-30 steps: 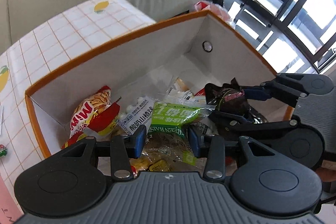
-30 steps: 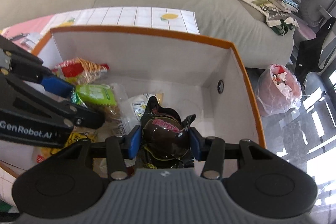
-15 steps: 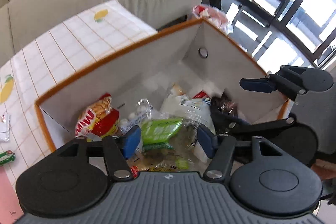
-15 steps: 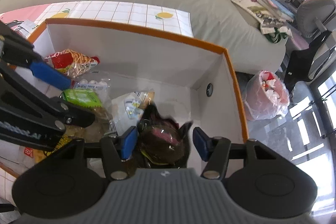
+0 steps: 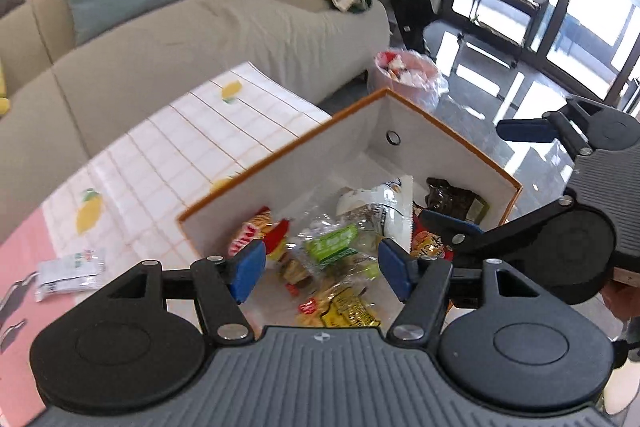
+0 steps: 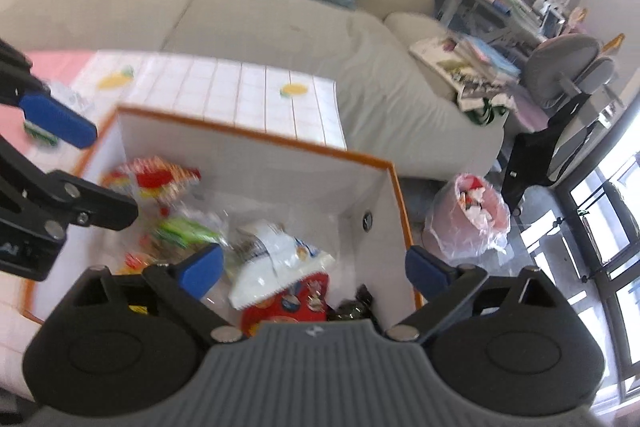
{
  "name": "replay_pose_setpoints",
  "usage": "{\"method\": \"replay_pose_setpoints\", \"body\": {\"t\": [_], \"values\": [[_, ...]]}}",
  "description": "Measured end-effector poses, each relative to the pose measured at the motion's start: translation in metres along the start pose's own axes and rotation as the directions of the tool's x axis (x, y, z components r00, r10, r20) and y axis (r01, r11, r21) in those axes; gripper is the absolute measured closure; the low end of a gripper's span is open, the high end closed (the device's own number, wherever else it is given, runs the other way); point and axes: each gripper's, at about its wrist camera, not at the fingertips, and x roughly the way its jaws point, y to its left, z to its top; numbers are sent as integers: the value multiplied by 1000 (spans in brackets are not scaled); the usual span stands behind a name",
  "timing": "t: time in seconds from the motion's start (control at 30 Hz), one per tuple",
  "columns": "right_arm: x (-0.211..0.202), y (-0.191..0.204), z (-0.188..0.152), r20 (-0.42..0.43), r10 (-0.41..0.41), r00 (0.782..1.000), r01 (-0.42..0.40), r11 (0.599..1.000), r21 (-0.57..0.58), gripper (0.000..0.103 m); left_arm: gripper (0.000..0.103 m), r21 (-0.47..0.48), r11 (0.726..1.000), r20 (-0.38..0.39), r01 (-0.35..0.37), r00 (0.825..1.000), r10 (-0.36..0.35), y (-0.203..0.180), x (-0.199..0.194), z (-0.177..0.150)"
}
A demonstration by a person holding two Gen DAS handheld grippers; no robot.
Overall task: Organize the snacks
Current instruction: 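Open both tools to drop the snacks into the box and withdraw, then move both tools toward the green sausage snack and white-silver bar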
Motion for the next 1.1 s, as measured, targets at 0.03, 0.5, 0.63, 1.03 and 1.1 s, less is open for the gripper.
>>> {"method": "replay_pose_setpoints", "body": {"t": [0.03,0.5,0.63,1.03,1.1], "values": [[-7,3,0,24,1,1000,-1,1000,14,6,27,1,1000,14,-8,1000,8,2,-7,-3],[-57,79,-14,211,14,977,-66,968,243,4,27,-171,969,185,-177,961,208,57,-94,-80],[-57,104,-18,205,74,976,-132,949,285,4,27,-240,943,211,-230,936,282,76,-104,-109],[-33,188,-24,135,242,961,-265,944,196,4,35,-439,860,76,-262,942,326,141,-96,-186],[-25,199,-22,130,248,960,-268,949,166,5,35,-444,862,69,-245,950,305,149,-93,-190]]}}
